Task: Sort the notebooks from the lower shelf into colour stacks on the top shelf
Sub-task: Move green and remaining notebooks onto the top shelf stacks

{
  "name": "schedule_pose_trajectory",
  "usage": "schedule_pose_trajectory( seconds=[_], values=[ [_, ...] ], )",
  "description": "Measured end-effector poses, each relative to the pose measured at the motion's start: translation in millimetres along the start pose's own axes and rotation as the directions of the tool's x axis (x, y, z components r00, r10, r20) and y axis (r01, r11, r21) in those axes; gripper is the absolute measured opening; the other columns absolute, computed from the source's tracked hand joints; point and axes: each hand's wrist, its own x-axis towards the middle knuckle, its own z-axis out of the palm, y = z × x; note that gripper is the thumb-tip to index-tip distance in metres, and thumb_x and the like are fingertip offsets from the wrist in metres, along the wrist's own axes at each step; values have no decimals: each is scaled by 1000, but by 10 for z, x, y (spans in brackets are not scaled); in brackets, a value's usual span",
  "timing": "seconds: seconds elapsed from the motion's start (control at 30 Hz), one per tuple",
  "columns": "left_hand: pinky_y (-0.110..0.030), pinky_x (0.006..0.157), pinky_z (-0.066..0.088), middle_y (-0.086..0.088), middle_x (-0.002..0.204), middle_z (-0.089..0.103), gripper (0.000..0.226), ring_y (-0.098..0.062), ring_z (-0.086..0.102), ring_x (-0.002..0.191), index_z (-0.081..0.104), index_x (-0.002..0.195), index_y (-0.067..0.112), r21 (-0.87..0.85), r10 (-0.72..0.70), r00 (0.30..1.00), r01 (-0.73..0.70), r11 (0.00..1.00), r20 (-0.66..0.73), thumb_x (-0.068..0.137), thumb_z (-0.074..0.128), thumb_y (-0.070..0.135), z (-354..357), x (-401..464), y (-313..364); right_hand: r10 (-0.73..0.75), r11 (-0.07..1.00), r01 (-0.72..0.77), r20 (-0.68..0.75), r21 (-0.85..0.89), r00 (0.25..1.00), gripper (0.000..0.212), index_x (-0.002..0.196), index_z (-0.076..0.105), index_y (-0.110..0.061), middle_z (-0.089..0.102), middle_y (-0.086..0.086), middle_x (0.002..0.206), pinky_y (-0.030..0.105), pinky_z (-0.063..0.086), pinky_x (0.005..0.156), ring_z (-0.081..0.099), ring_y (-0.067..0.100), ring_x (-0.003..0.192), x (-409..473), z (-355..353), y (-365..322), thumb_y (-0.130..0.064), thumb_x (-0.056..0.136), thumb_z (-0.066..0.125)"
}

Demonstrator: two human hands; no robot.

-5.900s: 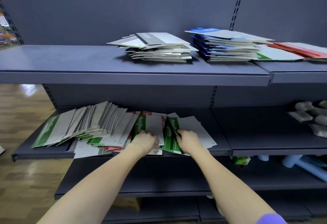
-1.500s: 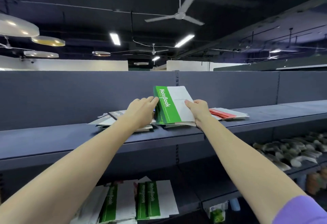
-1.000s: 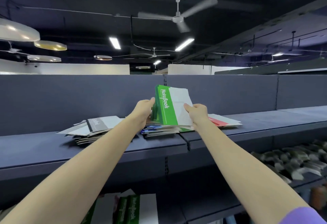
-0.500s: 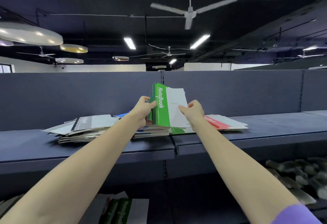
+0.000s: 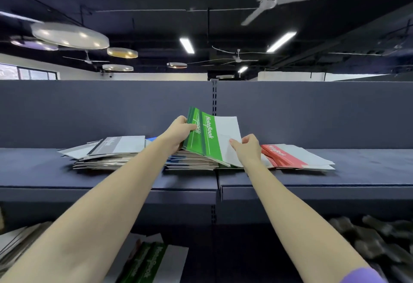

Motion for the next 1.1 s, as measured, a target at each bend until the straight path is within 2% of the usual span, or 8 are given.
schedule_pose_trajectory(
  seconds=[0.07, 0.17, 0.27, 0.43, 0.63, 0.87, 1.0, 1.1],
  values=[
    [-24, 55, 45, -5, 90, 54, 15, -14, 53, 71, 44, 105, 9, -6, 3, 1000, -3, 1000, -22, 99, 56, 14, 10, 48, -24, -21, 1000, 20, -48, -23, 999, 29, 100, 50, -8, 51, 2, 90, 30, 36, 59, 46, 20, 80, 33, 12, 48, -26, 89, 70],
    [-45, 71, 57, -14, 99, 56, 18, -23, 58, 82, 43, 96, 11, -60, -11, 999, 9, 998, -31, 94, 61, 16, -15, 96, -70, -21, 993, 6, -125, -118, 992, 24, 97, 46, -11, 53, 3, 87, 33, 34, 55, 48, 24, 78, 92, -26, 84, -24, 91, 66],
    [-38, 55, 55, -17, 97, 61, 17, -29, 65, 74, 43, 89, 11, -215, -59, 996, 44, 976, -65, 95, 58, 6, -32, 102, -93, -10, 952, -47, -183, -302, 983, 20, 100, 45, -14, 59, 6, 95, 34, 36, 64, 55, 29, 88, 113, -72, 127, -23, 93, 62],
    [-31, 42, 48, -17, 94, 59, 16, -30, 64, 71, 39, 94, 11, -298, -78, 994, 52, 953, -77, 97, 53, 3, -33, 107, -118, -148, 756, -27, -210, -654, 966, 21, 112, 48, -18, 62, 8, 115, 41, 42, 86, 54, 33, 110, 94, -27, 158, -16, 92, 55],
    [-33, 47, 51, -14, 96, 61, 13, -28, 65, 73, 40, 95, 10, -298, -82, 994, 58, 953, -70, 98, 52, 4, -24, 105, -128, -53, 584, -95, -155, -806, 986, 29, 117, 49, -20, 59, 9, 123, 40, 40, 95, 50, 30, 118, 109, -165, 121, -16, 89, 54],
    [-40, 64, 59, -17, 108, 65, 14, -28, 67, 81, 47, 101, 10, -265, -49, 998, 34, 964, -49, 97, 60, 11, -47, 149, -167, -185, 556, 49, -66, -829, 980, 30, 120, 49, -22, 51, 11, 123, 40, 37, 95, 45, 32, 116, 143, -273, 130, -14, 92, 51],
    [-32, 53, 54, -11, 98, 65, 14, -23, 67, 75, 48, 98, 12, -282, -40, 998, 26, 959, -43, 97, 62, 12, -46, 149, -157, -219, 690, 287, 187, -664, 958, 17, 106, 63, -19, 66, 8, 111, 35, 43, 77, 55, 31, 101, 126, -178, 61, -17, 97, 48],
    [-33, 56, 54, -11, 98, 65, 15, -23, 67, 76, 48, 99, 11, -283, -43, 998, 29, 959, -44, 97, 62, 13, -51, 157, -177, -160, 722, 352, 351, -596, 922, 24, 83, 59, -12, 64, 11, 96, 32, 36, 69, 53, 33, 88, 62, -95, 41, -13, 99, 41]
  ],
)
